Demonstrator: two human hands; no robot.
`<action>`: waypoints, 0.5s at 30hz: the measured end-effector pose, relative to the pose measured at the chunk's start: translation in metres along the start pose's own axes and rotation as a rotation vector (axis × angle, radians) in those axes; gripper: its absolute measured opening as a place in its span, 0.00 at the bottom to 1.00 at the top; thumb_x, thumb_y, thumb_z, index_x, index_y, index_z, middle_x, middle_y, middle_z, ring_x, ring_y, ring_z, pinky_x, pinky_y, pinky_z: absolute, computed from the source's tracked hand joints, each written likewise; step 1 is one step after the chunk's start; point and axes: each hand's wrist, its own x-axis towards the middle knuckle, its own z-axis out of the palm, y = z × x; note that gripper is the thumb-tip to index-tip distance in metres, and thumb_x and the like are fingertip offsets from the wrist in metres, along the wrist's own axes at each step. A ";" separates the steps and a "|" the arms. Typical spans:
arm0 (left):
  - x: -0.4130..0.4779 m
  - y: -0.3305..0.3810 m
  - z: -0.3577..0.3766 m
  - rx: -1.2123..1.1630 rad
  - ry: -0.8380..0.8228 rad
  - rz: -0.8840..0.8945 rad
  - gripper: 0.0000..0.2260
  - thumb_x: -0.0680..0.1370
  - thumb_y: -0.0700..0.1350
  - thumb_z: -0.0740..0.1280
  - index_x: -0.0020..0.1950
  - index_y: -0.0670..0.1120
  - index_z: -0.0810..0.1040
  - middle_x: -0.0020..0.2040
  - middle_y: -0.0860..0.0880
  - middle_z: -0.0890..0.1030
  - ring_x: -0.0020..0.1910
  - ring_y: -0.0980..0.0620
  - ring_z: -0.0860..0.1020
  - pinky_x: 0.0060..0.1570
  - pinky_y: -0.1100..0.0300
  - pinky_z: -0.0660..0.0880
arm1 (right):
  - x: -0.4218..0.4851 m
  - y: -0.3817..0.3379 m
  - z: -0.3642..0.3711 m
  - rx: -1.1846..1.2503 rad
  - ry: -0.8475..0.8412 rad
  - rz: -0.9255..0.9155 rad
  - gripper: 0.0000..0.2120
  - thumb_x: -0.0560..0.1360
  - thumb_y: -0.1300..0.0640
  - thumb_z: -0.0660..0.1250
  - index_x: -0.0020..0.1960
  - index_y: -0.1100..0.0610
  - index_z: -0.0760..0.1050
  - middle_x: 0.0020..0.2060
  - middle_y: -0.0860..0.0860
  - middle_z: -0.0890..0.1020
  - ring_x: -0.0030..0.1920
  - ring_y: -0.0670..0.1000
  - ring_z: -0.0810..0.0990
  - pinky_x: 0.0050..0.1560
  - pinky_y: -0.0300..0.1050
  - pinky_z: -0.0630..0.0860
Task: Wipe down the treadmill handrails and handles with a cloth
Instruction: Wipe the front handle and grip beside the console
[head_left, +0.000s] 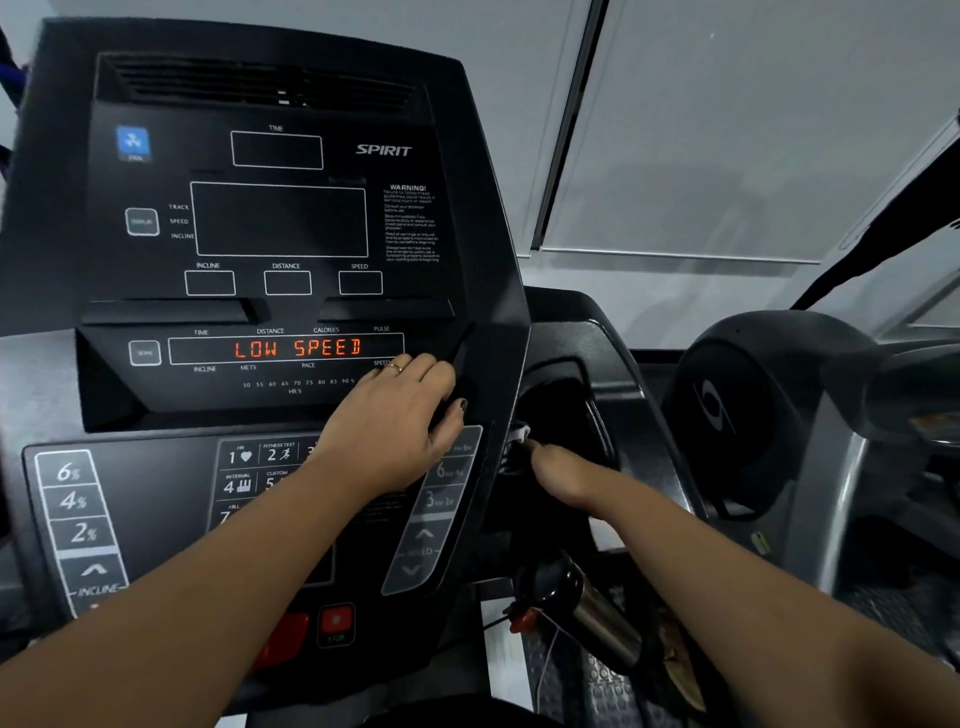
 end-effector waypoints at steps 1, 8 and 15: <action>0.000 0.000 0.000 0.005 0.001 -0.002 0.13 0.79 0.57 0.50 0.49 0.51 0.69 0.46 0.55 0.71 0.47 0.52 0.71 0.51 0.53 0.73 | -0.008 0.002 -0.003 -0.169 -0.002 -0.037 0.23 0.85 0.50 0.45 0.58 0.61 0.75 0.55 0.59 0.80 0.59 0.58 0.76 0.57 0.42 0.68; -0.003 -0.001 0.001 0.003 0.015 0.007 0.13 0.79 0.56 0.51 0.49 0.51 0.69 0.46 0.55 0.71 0.46 0.53 0.71 0.50 0.54 0.73 | -0.044 0.001 -0.024 -0.736 -0.051 -0.064 0.22 0.83 0.51 0.45 0.61 0.61 0.73 0.59 0.60 0.78 0.60 0.61 0.76 0.52 0.48 0.69; -0.002 -0.001 0.003 0.007 0.051 0.018 0.12 0.80 0.56 0.52 0.48 0.50 0.69 0.45 0.55 0.70 0.45 0.53 0.70 0.48 0.55 0.72 | -0.013 -0.015 -0.022 -0.485 -0.198 0.090 0.26 0.84 0.48 0.44 0.65 0.61 0.74 0.61 0.57 0.77 0.60 0.55 0.76 0.63 0.45 0.68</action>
